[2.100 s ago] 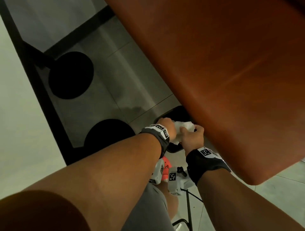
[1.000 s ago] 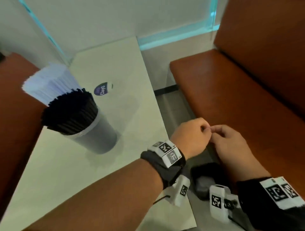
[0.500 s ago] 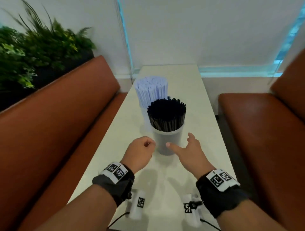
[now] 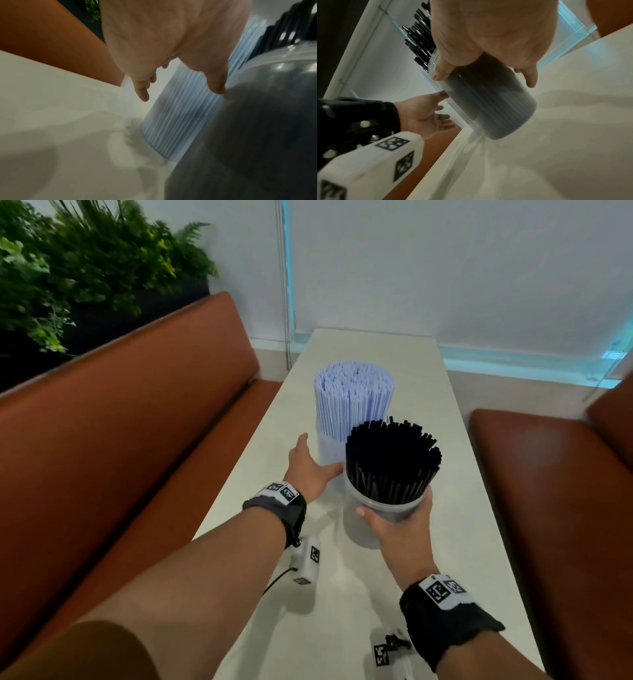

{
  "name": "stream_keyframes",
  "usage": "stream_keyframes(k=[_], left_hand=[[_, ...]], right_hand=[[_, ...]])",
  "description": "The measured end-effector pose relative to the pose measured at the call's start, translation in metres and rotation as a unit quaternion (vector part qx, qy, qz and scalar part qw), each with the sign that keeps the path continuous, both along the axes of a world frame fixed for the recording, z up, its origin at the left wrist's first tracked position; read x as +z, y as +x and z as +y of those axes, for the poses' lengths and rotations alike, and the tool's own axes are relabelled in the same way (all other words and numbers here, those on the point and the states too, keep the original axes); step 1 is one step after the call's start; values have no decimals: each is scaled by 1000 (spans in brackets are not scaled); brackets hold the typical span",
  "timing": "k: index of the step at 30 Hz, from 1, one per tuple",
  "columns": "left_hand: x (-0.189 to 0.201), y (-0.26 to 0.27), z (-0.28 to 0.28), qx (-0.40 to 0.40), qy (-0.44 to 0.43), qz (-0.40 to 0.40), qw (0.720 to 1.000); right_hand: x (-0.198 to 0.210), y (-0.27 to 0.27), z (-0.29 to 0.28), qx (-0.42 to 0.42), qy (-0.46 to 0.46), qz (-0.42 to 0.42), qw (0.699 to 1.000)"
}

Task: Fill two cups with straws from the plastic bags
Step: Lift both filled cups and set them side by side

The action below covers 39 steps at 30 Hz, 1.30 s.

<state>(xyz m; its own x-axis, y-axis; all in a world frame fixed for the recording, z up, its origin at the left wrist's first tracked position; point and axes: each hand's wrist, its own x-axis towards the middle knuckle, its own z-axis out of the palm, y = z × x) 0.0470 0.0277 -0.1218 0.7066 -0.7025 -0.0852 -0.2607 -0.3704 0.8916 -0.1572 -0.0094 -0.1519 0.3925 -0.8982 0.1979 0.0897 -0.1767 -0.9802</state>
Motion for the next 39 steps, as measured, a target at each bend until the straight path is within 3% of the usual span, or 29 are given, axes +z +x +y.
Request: stream_keyframes(k=[7, 15, 21, 27, 39], left_hand=[[-14, 12, -29, -27, -82, 31, 996], [-29, 16, -57, -64, -204, 51, 975], [-32, 22, -75, -27, -218, 43, 975], [-32, 41, -94, 10, -236, 26, 971], [-49, 70, -118, 6, -238, 37, 971]], right_hand=[[-4, 1, -17, 2, 10, -53, 999], [-5, 2, -38, -2, -2, -46, 999], [-7, 7, -62, -20, -11, -51, 998], [9, 13, -126, -51, -13, -59, 997], [-4, 44, -225, -77, -9, 20, 997]])
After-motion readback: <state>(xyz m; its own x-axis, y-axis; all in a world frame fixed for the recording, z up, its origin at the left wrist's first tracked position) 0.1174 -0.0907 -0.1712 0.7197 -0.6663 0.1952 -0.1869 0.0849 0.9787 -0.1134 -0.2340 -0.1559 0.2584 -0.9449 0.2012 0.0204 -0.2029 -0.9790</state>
